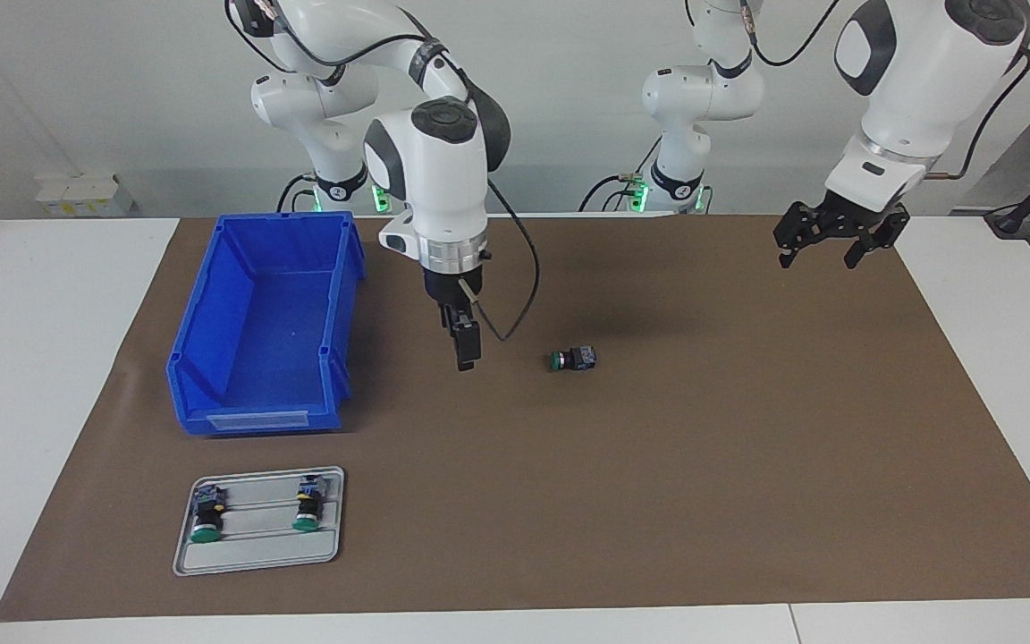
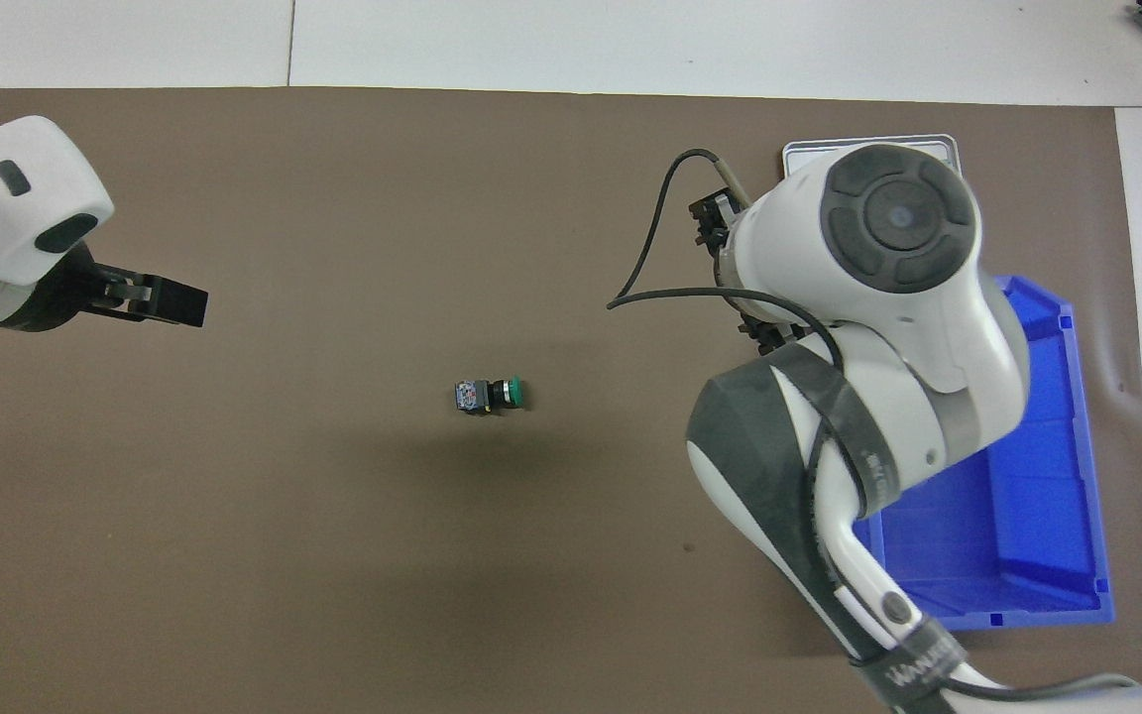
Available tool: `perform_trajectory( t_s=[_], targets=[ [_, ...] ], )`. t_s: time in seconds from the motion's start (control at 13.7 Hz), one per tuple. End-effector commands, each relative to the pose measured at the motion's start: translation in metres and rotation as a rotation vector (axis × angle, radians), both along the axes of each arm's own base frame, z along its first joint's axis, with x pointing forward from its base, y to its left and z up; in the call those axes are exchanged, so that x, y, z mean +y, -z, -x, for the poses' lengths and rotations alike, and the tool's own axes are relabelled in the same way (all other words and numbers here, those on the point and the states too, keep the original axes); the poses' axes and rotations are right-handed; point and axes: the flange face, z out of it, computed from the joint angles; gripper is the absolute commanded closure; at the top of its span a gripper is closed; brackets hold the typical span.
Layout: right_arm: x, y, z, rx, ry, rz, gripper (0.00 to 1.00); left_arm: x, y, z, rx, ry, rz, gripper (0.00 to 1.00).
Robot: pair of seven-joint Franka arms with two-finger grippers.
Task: Place and press button with both arms
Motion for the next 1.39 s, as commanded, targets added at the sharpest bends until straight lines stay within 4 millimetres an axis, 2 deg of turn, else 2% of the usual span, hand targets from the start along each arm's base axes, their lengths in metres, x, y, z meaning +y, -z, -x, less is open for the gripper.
perform_trajectory(
  t_s=[0.0, 0.15, 0.37, 0.51, 0.58, 0.73, 0.88, 1.02, 1.31],
  targets=[
    [-0.048, -0.022, 0.028, 0.044, -0.176, 0.024, 0.02, -0.030, 0.004, 0.014, -0.011, 0.227, 0.043, 0.00],
    [-0.082, -0.036, 0.031, 0.084, -0.321, 0.031, 0.01, -0.058, 0.010, 0.015, -0.058, 0.386, 0.063, 0.00],
    [-0.140, -0.053, 0.027, 0.095, -0.540, 0.017, 0.01, -0.103, 0.041, 0.022, -0.080, 0.635, 0.049, 0.01],
    [-0.162, -0.066, 0.026, 0.102, -0.746, 0.052, 0.00, -0.135, 0.065, 0.036, -0.039, 0.805, 0.040, 0.01],
    [-0.172, -0.071, 0.025, 0.098, -0.835, 0.072, 0.00, -0.144, 0.077, 0.041, -0.014, 0.847, 0.037, 0.01],
    [-0.194, -0.084, 0.022, 0.096, -0.871, 0.082, 0.00, -0.167, 0.102, 0.051, 0.028, 0.941, 0.030, 0.01],
    [-0.200, -0.102, 0.021, 0.127, -0.930, 0.112, 0.00, -0.183, 0.115, 0.054, 0.023, 1.127, 0.010, 0.01],
    [-0.201, -0.103, 0.020, 0.146, -0.962, 0.128, 0.00, -0.187, 0.130, 0.058, 0.002, 1.138, 0.008, 0.01],
    [-0.198, -0.099, 0.024, 0.147, -0.966, 0.114, 0.00, -0.194, 0.156, 0.051, -0.016, 1.148, 0.000, 0.00]
  ],
)
